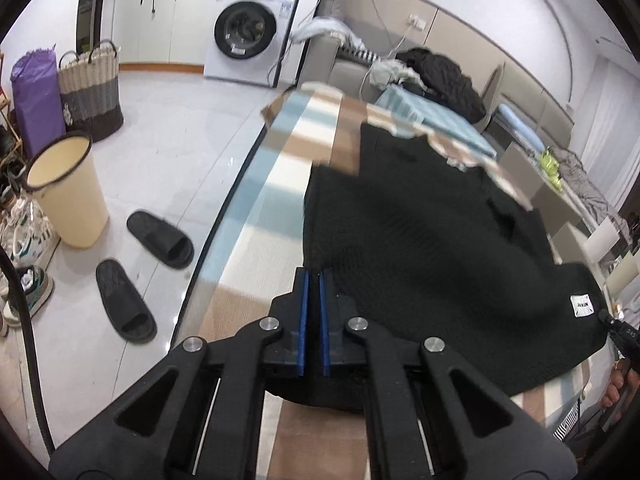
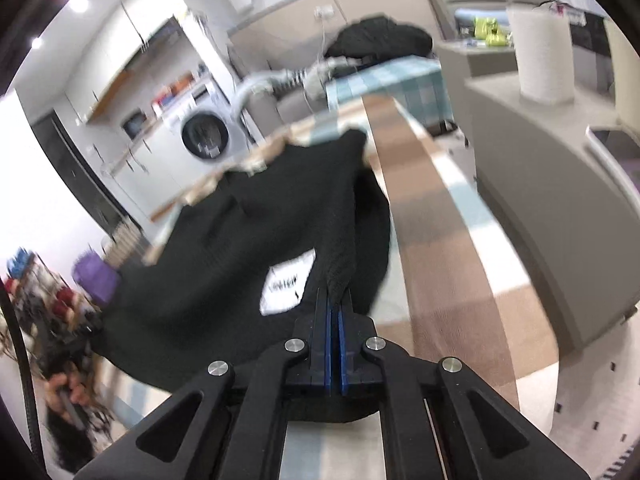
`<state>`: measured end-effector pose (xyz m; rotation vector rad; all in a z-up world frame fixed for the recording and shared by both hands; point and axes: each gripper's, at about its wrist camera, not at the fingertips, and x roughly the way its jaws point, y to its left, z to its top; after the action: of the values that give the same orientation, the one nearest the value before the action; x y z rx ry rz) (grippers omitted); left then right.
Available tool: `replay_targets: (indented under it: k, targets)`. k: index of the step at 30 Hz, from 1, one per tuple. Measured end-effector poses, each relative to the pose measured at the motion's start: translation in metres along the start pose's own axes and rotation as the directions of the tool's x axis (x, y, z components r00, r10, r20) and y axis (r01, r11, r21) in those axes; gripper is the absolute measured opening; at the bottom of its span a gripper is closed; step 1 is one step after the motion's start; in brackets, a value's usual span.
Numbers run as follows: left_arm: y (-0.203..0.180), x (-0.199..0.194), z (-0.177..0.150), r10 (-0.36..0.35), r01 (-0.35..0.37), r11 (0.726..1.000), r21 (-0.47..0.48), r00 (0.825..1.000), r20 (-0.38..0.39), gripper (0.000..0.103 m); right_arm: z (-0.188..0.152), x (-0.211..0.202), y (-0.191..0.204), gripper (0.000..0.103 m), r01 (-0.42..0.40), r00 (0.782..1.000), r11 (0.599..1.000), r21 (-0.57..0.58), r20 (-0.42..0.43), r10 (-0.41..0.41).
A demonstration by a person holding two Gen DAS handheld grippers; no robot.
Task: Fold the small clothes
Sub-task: 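Grasp the folded sweater edge with both grippers and fold it toward the collar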
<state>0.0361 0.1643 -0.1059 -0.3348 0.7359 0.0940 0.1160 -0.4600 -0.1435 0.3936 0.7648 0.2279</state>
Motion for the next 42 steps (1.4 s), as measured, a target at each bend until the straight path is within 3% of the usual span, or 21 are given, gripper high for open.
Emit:
replay_targets:
  k: [4,11,16,20,23,25,27,30,32,34,37,42]
  targets:
    - [-0.008,-0.001,0.027,-0.026,0.026,1.000,0.000,0.998,0.057,0.003,0.027,-0.009,0.015,0.002,0.002,0.996,1.000,0.008,0.089,-0.003]
    - [-0.026,0.028,0.087,-0.055,0.051,0.998,0.033,0.993,0.108,0.003,0.083,0.019,0.027,0.002,0.007,0.986,0.997,0.076,0.166,-0.020]
    - [-0.031,0.054,0.127,-0.051,0.050,0.999,0.008,0.990,0.132,0.003,0.114,0.051,0.025,0.002,0.065,0.978,0.988,0.139,0.187,-0.091]
    - [-0.031,0.085,0.143,-0.038,0.039,0.999,-0.017,0.994,0.103,0.003,0.115,0.071,0.020,0.002,0.097,0.981,0.983,0.158,0.151,-0.121]
    - [-0.030,0.112,0.137,-0.003,0.003,1.000,-0.010,0.999,0.047,0.003,0.102,0.087,0.014,0.003,0.151,0.983,0.979,0.140,0.079,-0.163]
    - [-0.029,0.129,0.128,0.018,-0.018,1.000,-0.024,1.000,-0.001,0.003,0.094,0.099,0.007,0.010,0.170,0.985,0.976,0.138,0.011,-0.173]
    - [-0.027,0.137,0.118,0.015,-0.017,0.999,-0.032,0.998,-0.054,0.005,0.083,0.102,-0.001,0.025,0.187,0.982,0.971,0.148,-0.041,-0.183]
    - [-0.021,0.138,0.092,-0.009,0.005,0.999,-0.036,0.996,-0.092,0.029,0.064,0.092,-0.008,0.045,0.174,0.985,0.972,0.158,-0.050,-0.168]
    - [-0.021,0.135,0.077,-0.027,0.024,0.999,-0.037,0.994,-0.105,0.053,0.050,0.088,-0.007,0.045,0.164,0.985,0.977,0.140,-0.080,-0.154]
    - [-0.024,0.133,0.064,-0.044,0.041,0.999,-0.021,0.990,-0.133,0.062,0.038,0.087,-0.002,0.045,0.162,0.982,0.981,0.101,-0.112,-0.151]
    - [-0.034,0.138,0.051,-0.017,0.021,1.000,0.023,0.984,-0.176,0.063,0.028,0.093,0.005,0.045,0.166,0.979,0.985,0.052,-0.131,-0.158]
    - [-0.048,0.146,0.041,0.046,-0.030,0.994,0.102,0.986,-0.160,0.060,0.026,0.103,0.017,0.045,0.204,0.970,0.979,-0.026,-0.128,-0.206]
